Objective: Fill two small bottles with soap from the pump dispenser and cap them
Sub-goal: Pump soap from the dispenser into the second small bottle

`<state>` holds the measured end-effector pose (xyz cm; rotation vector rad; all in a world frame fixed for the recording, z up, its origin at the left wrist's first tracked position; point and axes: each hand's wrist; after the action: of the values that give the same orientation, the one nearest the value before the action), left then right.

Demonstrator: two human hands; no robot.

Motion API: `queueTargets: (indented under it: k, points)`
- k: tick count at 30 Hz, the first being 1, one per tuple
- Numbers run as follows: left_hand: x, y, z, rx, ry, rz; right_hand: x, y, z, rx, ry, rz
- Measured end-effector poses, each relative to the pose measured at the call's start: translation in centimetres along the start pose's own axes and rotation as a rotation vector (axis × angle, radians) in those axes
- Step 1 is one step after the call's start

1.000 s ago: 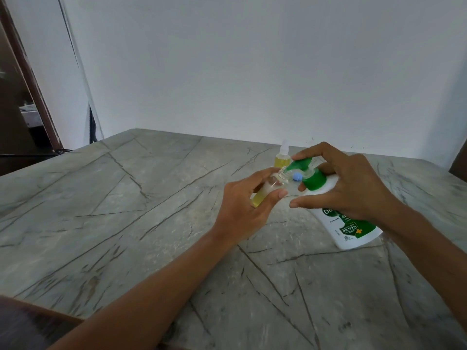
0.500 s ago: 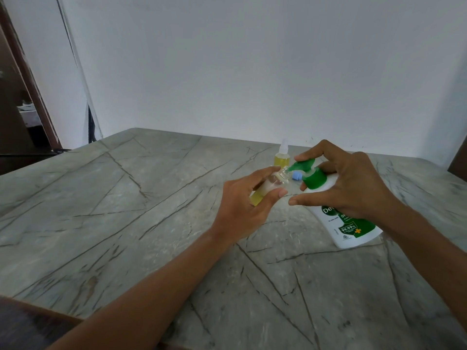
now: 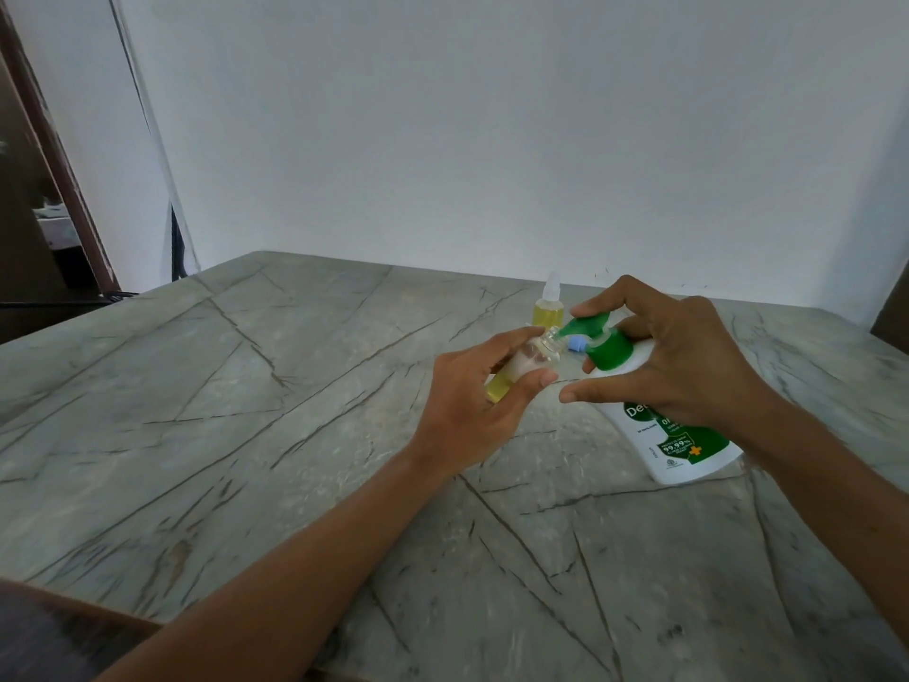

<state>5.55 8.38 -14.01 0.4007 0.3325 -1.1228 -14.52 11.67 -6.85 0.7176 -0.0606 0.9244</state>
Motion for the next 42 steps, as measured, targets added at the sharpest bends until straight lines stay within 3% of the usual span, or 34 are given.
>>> queueTargets:
  k: [42]
  points:
    - [-0.17,0.07,0.09,-0.021,0.055,-0.040,-0.55,0.08,-0.08,0.081,0.001,-0.040]
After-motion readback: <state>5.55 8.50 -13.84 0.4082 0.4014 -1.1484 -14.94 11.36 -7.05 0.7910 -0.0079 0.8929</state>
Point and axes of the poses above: each hand's wrist, its own z-axis towards the middle knuckle, its own y-axis out of the back of the hand, x = y × z, and after that the axes turned 12 degrees about -x, right-handed
